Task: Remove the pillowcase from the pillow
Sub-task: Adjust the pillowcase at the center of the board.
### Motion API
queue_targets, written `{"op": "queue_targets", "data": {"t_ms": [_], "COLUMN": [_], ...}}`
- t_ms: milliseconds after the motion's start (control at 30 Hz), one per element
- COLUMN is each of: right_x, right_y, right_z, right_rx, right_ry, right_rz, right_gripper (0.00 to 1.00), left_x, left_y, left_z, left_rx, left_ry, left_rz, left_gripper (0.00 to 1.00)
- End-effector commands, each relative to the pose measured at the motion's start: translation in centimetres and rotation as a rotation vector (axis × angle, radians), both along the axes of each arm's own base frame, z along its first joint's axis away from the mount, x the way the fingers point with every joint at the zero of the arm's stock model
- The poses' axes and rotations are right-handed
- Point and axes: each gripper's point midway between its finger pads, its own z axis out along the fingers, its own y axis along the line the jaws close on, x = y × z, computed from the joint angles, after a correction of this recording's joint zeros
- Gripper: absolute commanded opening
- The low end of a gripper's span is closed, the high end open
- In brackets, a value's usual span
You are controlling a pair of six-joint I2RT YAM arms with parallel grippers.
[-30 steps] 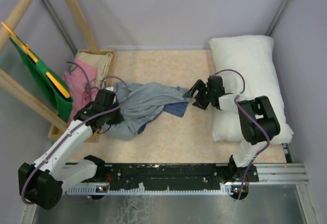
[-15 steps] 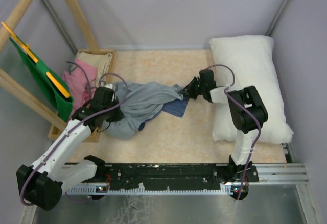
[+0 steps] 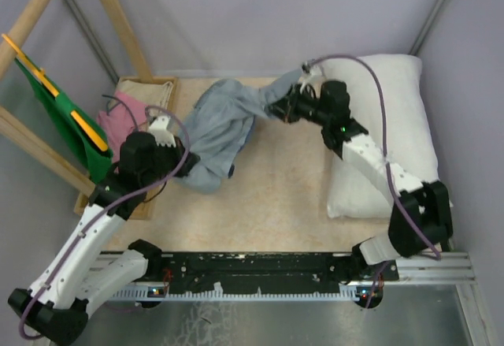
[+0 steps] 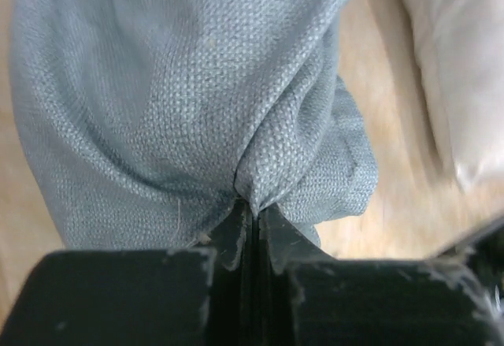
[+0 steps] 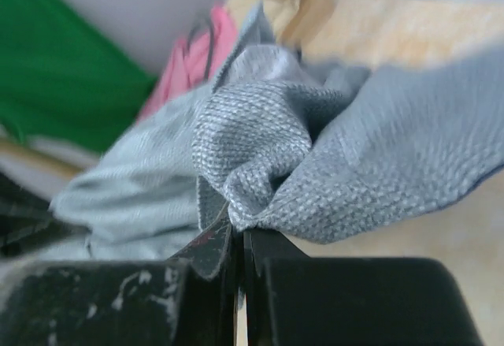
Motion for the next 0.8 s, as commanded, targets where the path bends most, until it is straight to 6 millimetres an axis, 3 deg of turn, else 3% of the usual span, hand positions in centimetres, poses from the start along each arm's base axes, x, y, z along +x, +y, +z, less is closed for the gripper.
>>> {"op": "queue_targets", "data": {"t_ms": [0, 33, 67, 100, 133, 200, 233, 367, 467, 533, 633, 767], "right_x": [-8.0, -9.7, -10.9, -11.7, -12.0, -11.4, -10.8, -8.0, -5.8, -3.2, 0.0, 3.7], "right_y": [-3.6, -4.3, -5.0, -5.7, -6.3, -7.1, -7.3, -7.8, -9.2, -11.6, -15.0, -16.3], "right_z": [-16.7, -19.4, -21.2, -22.2, -22.8, -22.2, -21.5, -15.9, -12.6, -12.7, -13.6, -15.9], "right_rx": [-0.266, -0.299, -0.319, -0.34, -0.359, -0.392, -0.395, -0.223, -0.134, -0.196, -0.288, -0.436], "right_ry": [0.221, 0.279, 0.312, 0.329, 0.337, 0.311, 0.291, 0.175, 0.117, 0.145, 0.218, 0.315], "right_rz": [0.008, 0.01, 0.003, -0.016, -0.038, -0.078, -0.089, -0.132, -0.242, -0.414, -0.625, -0.709], "right_gripper": [0.0, 0.03, 0.22, 0.45, 0.62, 0.89, 0.95, 0.99, 0.99, 0.96, 0.83, 0.72], "left_x": [-5.5, -6.0, -6.2, -5.9, -5.2, -3.5, -2.6, 1.8, 5.8, 8.9, 13.9, 20.7], "left_y": [-0.4, 0.1, 0.4, 0.6, 1.0, 1.7, 1.7, 1.1, 0.9, 0.7, 0.8, 3.4], "left_z": [-9.3, -10.5, -10.9, -10.8, -10.2, -8.7, -7.9, -4.5, -4.7, -4.9, -5.7, -7.7], "left_rx": [-0.055, -0.053, -0.051, -0.043, -0.026, 0.043, 0.073, 0.143, 0.193, 0.204, 0.194, 0.241], "left_ry": [0.278, 0.321, 0.335, 0.328, 0.295, 0.232, 0.207, 0.106, 0.134, 0.15, 0.158, 0.192], "left_rz": [-0.036, -0.003, 0.018, 0.034, 0.056, 0.072, 0.07, 0.07, 0.111, 0.138, 0.17, 0.263], "left_gripper": [0.2, 0.51, 0.73, 0.88, 0.98, 1.0, 1.0, 1.0, 1.0, 1.0, 1.0, 0.98]}}
